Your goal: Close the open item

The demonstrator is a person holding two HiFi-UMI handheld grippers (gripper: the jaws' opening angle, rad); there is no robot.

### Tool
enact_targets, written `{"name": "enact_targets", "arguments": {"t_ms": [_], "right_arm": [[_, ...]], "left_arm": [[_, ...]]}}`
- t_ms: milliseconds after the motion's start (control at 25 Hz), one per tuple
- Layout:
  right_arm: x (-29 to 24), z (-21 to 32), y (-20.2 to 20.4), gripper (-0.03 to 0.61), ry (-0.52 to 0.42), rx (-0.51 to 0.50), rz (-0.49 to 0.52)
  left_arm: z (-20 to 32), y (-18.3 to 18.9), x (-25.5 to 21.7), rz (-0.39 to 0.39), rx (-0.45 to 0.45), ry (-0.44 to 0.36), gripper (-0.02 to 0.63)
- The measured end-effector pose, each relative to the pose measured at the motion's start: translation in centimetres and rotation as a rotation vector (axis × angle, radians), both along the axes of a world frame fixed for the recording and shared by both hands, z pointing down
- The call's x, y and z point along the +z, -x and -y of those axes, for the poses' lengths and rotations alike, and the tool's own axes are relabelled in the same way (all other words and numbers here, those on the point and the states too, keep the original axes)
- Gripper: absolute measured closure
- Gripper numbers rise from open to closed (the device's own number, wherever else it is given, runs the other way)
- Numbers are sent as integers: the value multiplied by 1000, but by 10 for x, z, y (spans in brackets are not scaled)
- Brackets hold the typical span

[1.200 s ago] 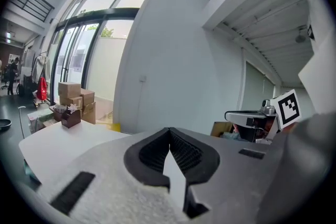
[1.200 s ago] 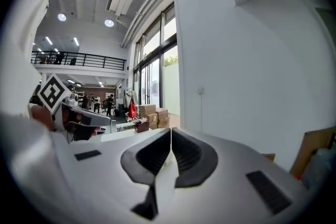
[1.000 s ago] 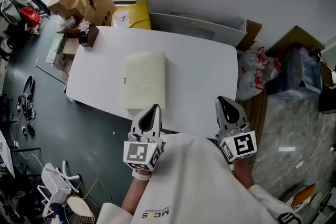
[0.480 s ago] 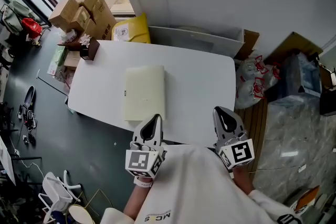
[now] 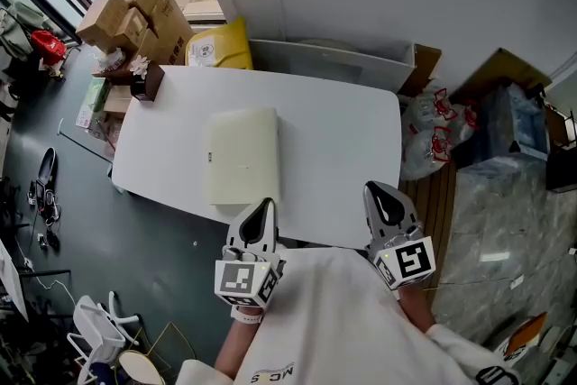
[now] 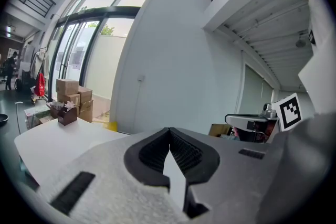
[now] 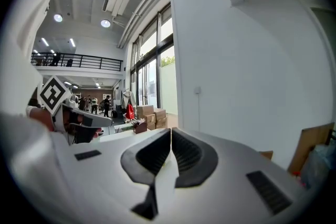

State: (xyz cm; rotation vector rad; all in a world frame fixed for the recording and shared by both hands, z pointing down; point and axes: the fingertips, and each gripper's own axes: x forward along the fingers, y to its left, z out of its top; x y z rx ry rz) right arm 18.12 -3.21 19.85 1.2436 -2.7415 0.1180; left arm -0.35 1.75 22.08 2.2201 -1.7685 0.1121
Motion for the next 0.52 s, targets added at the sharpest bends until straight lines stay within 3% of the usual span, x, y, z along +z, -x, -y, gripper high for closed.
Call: {"name": "enact_targets", "arguments": {"t_ms": [520], "right_arm": [[1,-3,8,558,8,-24,-8]], "left_arm": [[0,-3,0,-19,2,-5,588]]}}
